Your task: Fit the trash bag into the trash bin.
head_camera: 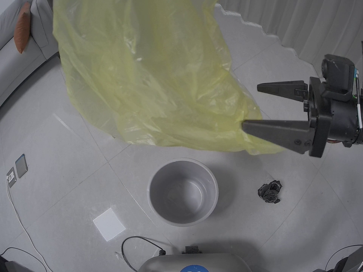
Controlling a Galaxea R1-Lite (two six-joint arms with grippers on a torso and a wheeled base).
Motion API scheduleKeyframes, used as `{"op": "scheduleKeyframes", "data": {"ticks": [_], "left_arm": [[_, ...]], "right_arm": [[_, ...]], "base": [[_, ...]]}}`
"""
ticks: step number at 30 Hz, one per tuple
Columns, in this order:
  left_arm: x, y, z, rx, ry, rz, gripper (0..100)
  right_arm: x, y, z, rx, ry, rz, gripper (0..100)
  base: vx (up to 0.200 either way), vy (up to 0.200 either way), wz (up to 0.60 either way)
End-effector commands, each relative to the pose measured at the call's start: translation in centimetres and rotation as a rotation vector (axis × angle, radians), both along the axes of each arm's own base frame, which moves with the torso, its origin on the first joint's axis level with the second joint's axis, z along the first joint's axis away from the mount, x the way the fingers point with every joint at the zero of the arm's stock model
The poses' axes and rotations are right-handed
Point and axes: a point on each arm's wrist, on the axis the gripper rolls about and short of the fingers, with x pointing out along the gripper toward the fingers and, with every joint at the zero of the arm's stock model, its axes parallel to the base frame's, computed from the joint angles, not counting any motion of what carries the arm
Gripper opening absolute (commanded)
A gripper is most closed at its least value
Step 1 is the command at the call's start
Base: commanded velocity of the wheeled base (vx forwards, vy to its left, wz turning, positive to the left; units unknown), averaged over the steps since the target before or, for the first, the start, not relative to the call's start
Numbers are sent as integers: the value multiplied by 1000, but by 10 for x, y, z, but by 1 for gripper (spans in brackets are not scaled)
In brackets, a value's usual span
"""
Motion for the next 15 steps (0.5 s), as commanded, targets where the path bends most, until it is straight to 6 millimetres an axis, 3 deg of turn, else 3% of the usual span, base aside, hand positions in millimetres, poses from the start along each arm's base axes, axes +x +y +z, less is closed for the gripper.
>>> {"op": "scheduleKeyframes", "data": {"ticks": [1, 11, 15], "left_arm": [[-1, 1, 0, -3, -2, 1, 0], [1, 0, -2, 5, 6, 1, 0], [3, -2, -5, 14, 16, 2, 0]], "right_arm": [[-10, -14, 19, 58, -48, -19, 100], [-13, -20, 55, 172, -100, -28, 100], [-15, -23, 60, 185, -114, -32, 100]], "base": [[0, 0, 0], [0, 0, 0], [0, 0, 0]]}}
